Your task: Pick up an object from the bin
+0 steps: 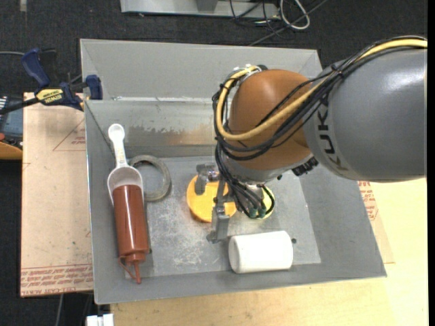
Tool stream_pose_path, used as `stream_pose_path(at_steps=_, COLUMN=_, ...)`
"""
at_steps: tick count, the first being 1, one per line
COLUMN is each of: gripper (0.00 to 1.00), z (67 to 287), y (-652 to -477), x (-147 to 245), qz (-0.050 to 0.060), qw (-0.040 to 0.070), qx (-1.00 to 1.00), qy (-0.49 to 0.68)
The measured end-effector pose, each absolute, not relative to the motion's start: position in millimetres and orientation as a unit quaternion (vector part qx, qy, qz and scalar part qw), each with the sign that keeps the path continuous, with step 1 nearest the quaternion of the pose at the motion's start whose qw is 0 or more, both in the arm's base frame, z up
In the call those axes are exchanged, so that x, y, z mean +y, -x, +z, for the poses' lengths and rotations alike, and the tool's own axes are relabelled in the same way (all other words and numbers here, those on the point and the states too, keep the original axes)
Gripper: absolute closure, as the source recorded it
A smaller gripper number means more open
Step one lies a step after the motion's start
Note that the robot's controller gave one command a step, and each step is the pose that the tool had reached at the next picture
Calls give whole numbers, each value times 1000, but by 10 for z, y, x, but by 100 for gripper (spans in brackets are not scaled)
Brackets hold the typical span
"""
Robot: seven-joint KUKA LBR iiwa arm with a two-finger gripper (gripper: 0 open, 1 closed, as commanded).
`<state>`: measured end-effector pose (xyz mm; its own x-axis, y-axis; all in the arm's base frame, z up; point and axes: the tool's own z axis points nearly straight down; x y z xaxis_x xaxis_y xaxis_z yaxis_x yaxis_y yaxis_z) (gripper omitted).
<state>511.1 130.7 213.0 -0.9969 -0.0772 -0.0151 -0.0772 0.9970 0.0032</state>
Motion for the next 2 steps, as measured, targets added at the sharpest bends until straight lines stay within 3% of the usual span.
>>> stream_pose_path(at_steps=1, gripper=0, z=1984, y=-5099, x=1257, qz=2, qw=8, qx=998, qy=55)
stream_pose_path(at_steps=2, gripper=0, z=1678, y=-5699, x=1479, qz=3, qw=10, qx=997, qy=82)
